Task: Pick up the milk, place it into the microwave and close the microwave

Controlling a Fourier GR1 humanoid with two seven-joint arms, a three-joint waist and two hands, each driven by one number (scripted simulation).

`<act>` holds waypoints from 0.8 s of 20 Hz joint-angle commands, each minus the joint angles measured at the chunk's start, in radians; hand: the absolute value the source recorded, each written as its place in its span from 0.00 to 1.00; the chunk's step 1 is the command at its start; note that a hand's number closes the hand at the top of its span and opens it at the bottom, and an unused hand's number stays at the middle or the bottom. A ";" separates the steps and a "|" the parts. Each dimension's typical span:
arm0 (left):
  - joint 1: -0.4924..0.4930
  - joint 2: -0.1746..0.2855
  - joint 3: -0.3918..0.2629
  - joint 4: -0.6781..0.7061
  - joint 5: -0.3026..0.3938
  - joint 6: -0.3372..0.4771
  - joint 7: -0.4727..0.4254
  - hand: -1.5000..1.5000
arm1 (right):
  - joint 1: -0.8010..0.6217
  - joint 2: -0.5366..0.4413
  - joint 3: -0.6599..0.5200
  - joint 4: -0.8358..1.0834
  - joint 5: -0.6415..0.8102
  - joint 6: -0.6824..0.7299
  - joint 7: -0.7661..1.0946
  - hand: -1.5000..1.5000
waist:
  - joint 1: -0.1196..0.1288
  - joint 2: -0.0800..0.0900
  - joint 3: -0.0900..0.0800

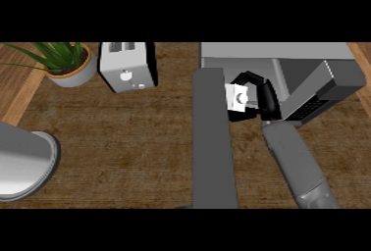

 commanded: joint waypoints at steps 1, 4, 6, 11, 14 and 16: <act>-0.005 0.033 0.032 0.074 0.032 -0.047 -0.030 0.00 | -0.186 -0.022 -0.051 0.189 0.034 -0.078 0.056 1.00 | 0.029 0.010 0.000; -0.065 0.066 0.004 0.037 0.007 0.025 0.044 0.00 | -0.245 -0.017 -0.068 0.309 0.058 -0.142 0.023 1.00 | 0.029 0.015 0.002; -0.070 0.035 -0.016 0.068 -0.024 -0.009 -0.001 0.00 | -0.255 -0.006 -0.088 0.373 0.065 -0.213 -0.031 1.00 | 0.043 0.022 0.002; -0.086 0.038 -0.020 0.093 -0.029 -0.028 -0.020 0.00 | -0.325 -0.094 -0.146 0.450 0.040 -0.202 -0.067 1.00 | 0.069 0.036 0.003; -0.087 -0.002 -0.045 0.098 -0.062 -0.032 -0.041 0.00 | -0.363 -0.102 -0.139 0.489 0.076 -0.329 -0.032 1.00 | 0.076 0.039 0.002; -0.097 0.024 -0.028 0.114 -0.059 -0.037 -0.045 0.00 | -0.378 -0.130 -0.144 0.500 0.081 -0.350 -0.052 1.00 | 0.076 0.039 0.002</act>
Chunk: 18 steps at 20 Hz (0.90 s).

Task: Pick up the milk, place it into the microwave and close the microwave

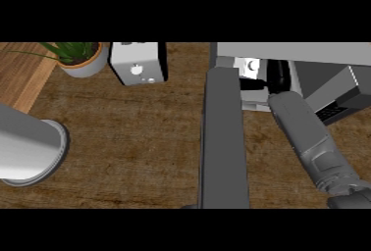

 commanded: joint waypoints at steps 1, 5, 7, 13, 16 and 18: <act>-0.024 0.013 -0.004 0.039 -0.017 -0.014 -0.016 0.00 | -0.035 -0.012 -0.001 0.047 0.032 -0.122 -0.027 1.00 | 0.013 0.008 0.000; -0.048 0.010 -0.022 0.028 -0.040 -0.010 -0.019 0.00 | -0.029 -0.028 0.013 0.076 0.062 -0.181 -0.069 1.00 | 0.032 0.022 0.002; -0.061 0.014 -0.032 0.024 -0.037 -0.004 -0.009 0.00 | -0.063 -0.075 0.011 0.100 0.070 -0.182 -0.035 1.00 | 0.037 0.023 0.002; -0.069 0.006 -0.046 0.070 -0.063 -0.016 -0.020 0.00 | -0.045 -0.124 0.031 0.186 0.114 -0.296 0.053 0.00 | 0.047 0.035 0.000; -0.064 0.011 -0.046 0.040 -0.070 -0.012 -0.011 0.00 | -0.005 -0.182 0.042 0.263 0.137 -0.422 0.198 0.00 | 0.054 0.042 -0.002; -0.090 0.032 -0.027 0.079 -0.082 -0.008 -0.025 0.00 | -0.036 -0.142 0.058 0.225 0.148 -0.393 0.133 0.00 | 0.060 0.036 0.003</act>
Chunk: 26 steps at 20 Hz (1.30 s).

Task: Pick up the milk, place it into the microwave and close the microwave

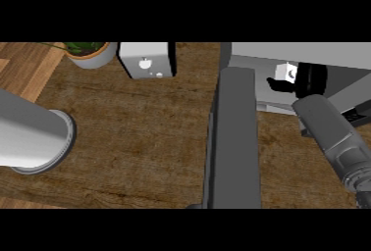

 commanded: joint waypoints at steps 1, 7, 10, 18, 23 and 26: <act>-0.035 0.003 -0.003 0.029 -0.052 0.009 -0.023 0.00 | -0.005 -0.005 0.022 -0.017 0.024 0.013 -0.049 0.00 | -0.006 0.003 0.004; -0.017 -0.019 -0.045 0.045 -0.077 -0.023 -0.028 0.00 | -0.009 0.022 0.016 -0.033 0.017 0.082 -0.109 0.00 | -0.002 -0.003 0.004; -0.023 0.001 -0.070 0.030 -0.085 -0.046 -0.012 0.00 | -0.025 0.043 -0.003 -0.048 -0.005 0.146 -0.140 0.00 | 0.000 -0.005 0.005; -0.033 -0.011 -0.132 0.049 -0.099 -0.099 -0.030 0.00 | -0.026 0.075 -0.075 -0.065 -0.082 0.311 -0.216 0.00 | -0.025 -0.019 0.004; -0.033 -0.024 -0.177 0.031 -0.083 -0.121 -0.020 0.00 | -0.010 0.096 -0.137 -0.076 -0.148 0.413 -0.271 0.00 | -0.038 -0.029 0.003; -0.024 -0.031 -0.175 0.072 -0.097 -0.146 -0.056 0.00 | 0.027 0.109 -0.178 -0.082 -0.194 0.484 -0.324 0.00 | -0.060 -0.038 0.001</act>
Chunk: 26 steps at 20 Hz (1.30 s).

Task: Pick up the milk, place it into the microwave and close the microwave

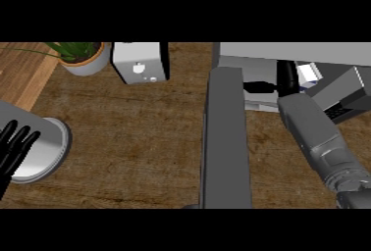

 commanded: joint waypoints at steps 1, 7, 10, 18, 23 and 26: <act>0.009 -0.033 -0.048 -0.033 -0.016 0.010 0.024 0.00 | 0.054 -0.010 -0.050 -0.003 -0.057 0.155 -0.077 0.00 | -0.025 -0.012 0.000; 0.024 -0.057 -0.109 -0.040 0.002 -0.007 0.049 1.00 | 0.089 0.044 -0.093 0.011 -0.108 0.240 -0.087 0.00 | -0.043 -0.025 -0.003; -0.001 -0.071 -0.137 -0.015 -0.051 -0.016 0.018 1.00 | 0.140 0.056 -0.106 0.004 -0.133 0.368 -0.135 0.00 | -0.062 -0.030 -0.003; -0.006 -0.091 -0.301 0.004 -0.147 0.073 0.014 1.00 | 0.301 0.106 -0.089 -0.057 -0.155 0.475 -0.221 0.00 | -0.088 -0.042 -0.005; 0.003 -0.092 -0.383 0.002 -0.160 0.118 0.044 1.00 | 0.453 0.103 -0.049 -0.156 -0.158 0.530 -0.263 0.00 | -0.104 -0.048 -0.006; -0.047 -0.065 -0.384 -0.051 -0.125 0.105 0.129 1.00 | 0.522 0.094 -0.024 -0.256 -0.162 0.539 -0.231 0.00 | -0.114 -0.052 -0.007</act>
